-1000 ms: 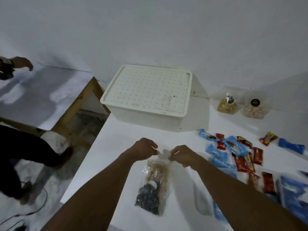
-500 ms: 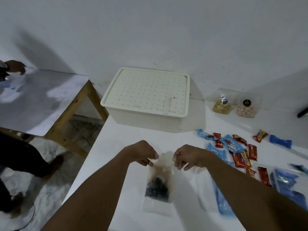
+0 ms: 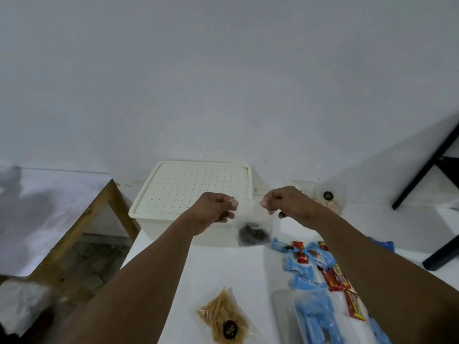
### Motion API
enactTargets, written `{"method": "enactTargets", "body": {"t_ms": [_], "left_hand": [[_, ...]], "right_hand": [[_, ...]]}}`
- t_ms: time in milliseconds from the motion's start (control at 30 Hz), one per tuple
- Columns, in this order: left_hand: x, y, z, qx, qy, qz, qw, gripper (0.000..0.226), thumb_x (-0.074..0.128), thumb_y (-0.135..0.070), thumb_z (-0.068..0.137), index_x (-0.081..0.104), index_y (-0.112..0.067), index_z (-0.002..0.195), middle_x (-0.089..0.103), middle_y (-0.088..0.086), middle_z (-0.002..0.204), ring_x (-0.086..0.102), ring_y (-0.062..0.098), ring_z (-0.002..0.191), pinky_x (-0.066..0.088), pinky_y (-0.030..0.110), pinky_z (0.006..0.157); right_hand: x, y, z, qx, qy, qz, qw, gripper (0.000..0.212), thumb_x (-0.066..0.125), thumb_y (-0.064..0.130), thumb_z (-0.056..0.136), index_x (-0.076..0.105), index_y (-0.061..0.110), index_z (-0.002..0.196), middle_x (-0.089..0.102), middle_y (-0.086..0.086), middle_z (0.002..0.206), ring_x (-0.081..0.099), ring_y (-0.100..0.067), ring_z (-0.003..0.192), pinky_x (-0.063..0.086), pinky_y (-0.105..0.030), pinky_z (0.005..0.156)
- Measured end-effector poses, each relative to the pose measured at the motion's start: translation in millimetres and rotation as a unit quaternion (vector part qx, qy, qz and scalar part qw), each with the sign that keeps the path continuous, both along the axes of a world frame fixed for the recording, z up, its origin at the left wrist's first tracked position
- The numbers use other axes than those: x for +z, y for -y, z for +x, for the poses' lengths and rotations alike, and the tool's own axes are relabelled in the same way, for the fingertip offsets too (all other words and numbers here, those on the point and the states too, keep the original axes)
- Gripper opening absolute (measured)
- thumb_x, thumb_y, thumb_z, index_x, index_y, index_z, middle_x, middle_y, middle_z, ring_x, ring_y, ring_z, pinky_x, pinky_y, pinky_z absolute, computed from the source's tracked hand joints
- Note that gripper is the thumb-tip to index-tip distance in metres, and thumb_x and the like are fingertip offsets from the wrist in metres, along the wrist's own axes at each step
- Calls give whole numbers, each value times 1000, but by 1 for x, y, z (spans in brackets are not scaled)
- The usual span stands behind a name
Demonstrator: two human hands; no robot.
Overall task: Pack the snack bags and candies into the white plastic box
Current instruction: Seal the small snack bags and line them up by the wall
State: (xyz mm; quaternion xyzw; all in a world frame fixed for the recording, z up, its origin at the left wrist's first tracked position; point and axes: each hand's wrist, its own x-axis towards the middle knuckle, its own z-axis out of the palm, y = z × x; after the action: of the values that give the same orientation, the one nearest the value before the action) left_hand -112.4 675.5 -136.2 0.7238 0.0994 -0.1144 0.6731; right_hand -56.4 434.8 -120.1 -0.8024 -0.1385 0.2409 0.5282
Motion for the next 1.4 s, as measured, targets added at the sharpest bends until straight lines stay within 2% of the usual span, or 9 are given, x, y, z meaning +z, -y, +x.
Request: {"method": "enactTargets", "body": {"t_ms": [133, 300, 367, 533, 733, 833, 933, 1167, 1400], "left_hand": [[11, 20, 9, 6, 63, 34, 997, 18, 65, -20, 95, 72, -4, 98, 70, 1, 82, 65, 14, 76, 48, 29, 72], [17, 34, 7, 0, 39, -13, 999, 18, 74, -26, 85, 74, -11, 94, 69, 0, 76, 69, 17, 80, 44, 32, 73], [18, 39, 6, -10, 58, 14, 998, 19, 78, -34, 83, 74, -17, 89, 70, -1, 77, 68, 15, 79, 45, 31, 71], [30, 47, 7, 15, 111, 0, 994, 15, 76, -24, 86, 73, -9, 89, 71, -2, 76, 68, 9, 69, 44, 29, 68], [35, 60, 5, 53, 78, -126, 987, 17, 82, -26, 79, 70, -14, 81, 69, -2, 69, 75, 24, 89, 47, 32, 74], [37, 60, 4, 50, 63, -166, 983, 19, 79, -23, 83, 62, -16, 77, 70, 0, 79, 74, 29, 99, 48, 36, 80], [43, 63, 4, 59, 47, -195, 978, 33, 70, -15, 89, 46, -19, 68, 66, -2, 76, 74, 28, 100, 47, 36, 80], [55, 63, 1, 59, 52, -181, 980, 20, 62, -18, 95, 60, -9, 77, 64, 7, 78, 74, 37, 96, 52, 40, 79], [59, 65, 2, 42, 75, -195, 977, 26, 61, -19, 97, 55, -12, 72, 64, 3, 80, 74, 34, 99, 54, 43, 86]], "right_hand": [[2, 5, -5, -76, 9, 69, 995, 25, 73, 32, 84, 72, 8, 90, 69, -3, 81, 63, -13, 79, 45, -28, 72], [3, 4, -10, -122, 34, 127, 984, 20, 73, 16, 85, 62, 12, 68, 68, -5, 71, 64, -17, 76, 44, -31, 68], [7, 3, -13, -109, 20, 132, 985, 17, 72, 17, 85, 65, 13, 70, 70, -4, 73, 66, -16, 77, 43, -32, 71], [10, 13, -20, -125, -50, 213, 968, 8, 71, 23, 86, 73, 18, 80, 71, -7, 80, 68, -20, 85, 43, -33, 75], [18, 19, -28, -198, -49, 292, 934, 16, 72, 17, 81, 62, 20, 69, 72, 0, 75, 71, -18, 82, 41, -31, 70], [25, 20, -29, -216, -52, 295, 929, 9, 70, 18, 85, 66, 17, 76, 72, 0, 73, 71, -14, 72, 41, -31, 68], [28, 19, -32, -195, -59, 282, 938, 13, 67, 27, 89, 71, 16, 84, 67, -2, 76, 68, -18, 78, 44, -32, 71], [38, 17, -34, -217, -10, 268, 939, 17, 66, 29, 90, 69, 17, 77, 73, 2, 82, 70, -14, 81, 43, -33, 76], [41, 15, -38, -217, -40, 282, 934, 22, 70, 37, 84, 72, 15, 87, 66, 0, 73, 64, -18, 78, 44, -33, 71]]}}
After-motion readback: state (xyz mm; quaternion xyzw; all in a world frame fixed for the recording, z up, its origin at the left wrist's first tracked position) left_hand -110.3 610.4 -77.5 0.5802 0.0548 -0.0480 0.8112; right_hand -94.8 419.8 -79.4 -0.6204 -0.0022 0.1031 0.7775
